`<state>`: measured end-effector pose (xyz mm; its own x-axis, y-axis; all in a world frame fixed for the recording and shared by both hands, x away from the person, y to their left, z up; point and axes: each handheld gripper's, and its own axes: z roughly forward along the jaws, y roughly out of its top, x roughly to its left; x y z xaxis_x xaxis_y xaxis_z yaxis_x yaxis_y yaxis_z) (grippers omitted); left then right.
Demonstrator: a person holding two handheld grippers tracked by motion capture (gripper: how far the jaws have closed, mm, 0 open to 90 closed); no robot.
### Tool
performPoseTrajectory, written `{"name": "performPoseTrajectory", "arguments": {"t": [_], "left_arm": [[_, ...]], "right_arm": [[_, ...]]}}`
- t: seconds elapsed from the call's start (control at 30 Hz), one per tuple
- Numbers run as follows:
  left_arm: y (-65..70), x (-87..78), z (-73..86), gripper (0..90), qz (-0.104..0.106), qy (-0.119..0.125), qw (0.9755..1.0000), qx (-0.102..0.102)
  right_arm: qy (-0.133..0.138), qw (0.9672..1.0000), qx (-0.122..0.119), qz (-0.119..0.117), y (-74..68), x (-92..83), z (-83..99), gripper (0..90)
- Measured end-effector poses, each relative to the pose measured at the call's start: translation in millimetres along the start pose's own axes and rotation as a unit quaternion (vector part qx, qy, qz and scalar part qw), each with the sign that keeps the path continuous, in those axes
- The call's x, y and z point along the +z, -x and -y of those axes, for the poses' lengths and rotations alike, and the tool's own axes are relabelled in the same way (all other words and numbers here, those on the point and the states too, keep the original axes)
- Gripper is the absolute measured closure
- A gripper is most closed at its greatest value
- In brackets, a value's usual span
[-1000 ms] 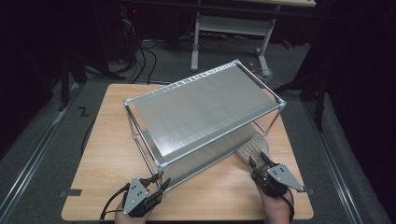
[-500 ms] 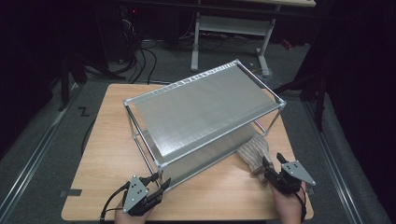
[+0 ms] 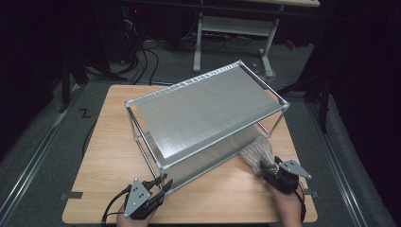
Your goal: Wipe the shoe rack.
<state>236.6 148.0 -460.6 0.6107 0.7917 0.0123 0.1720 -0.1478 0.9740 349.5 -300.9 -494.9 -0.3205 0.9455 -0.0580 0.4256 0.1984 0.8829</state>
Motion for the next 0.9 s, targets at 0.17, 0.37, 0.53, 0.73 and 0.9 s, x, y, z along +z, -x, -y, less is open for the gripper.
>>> {"name": "performPoseTrajectory", "arguments": {"t": [0.17, 0.37, 0.53, 0.73, 0.9], "left_arm": [[0.7, 0.8, -1.6, 71.4, -0.001, 0.004, 0.9999, -0.01], [2.8, 4.1, -3.6, 78.0, -0.01, 0.012, 0.9998, -0.009], [8.3, 8.3, -5.0, 80.3, -0.005, 0.009, 0.9999, 0.0], [13.6, 8.7, -5.6, 80.3, 0.011, 0.008, 0.9999, 0.009], [14.1, 8.3, -5.4, 80.2, 0.018, 0.008, 0.9998, 0.006]], "right_arm": [[-0.012, 0.9999, 0.0, -0.008, -1.1, 2.6, 0.3, 45.9], [-0.029, 0.9994, 0.007, -0.016, -0.4, 3.6, -0.1, 58.1], [-0.041, 0.999, 0.003, -0.019, -0.9, 4.1, 0.0, 63.9], [-0.03, 0.9994, 0.006, -0.015, 0.1, 0.5, 0.5, 66.1], [0.002, 0.9998, -0.001, -0.019, -3.6, -7.2, -3.1, 66.1]]}}
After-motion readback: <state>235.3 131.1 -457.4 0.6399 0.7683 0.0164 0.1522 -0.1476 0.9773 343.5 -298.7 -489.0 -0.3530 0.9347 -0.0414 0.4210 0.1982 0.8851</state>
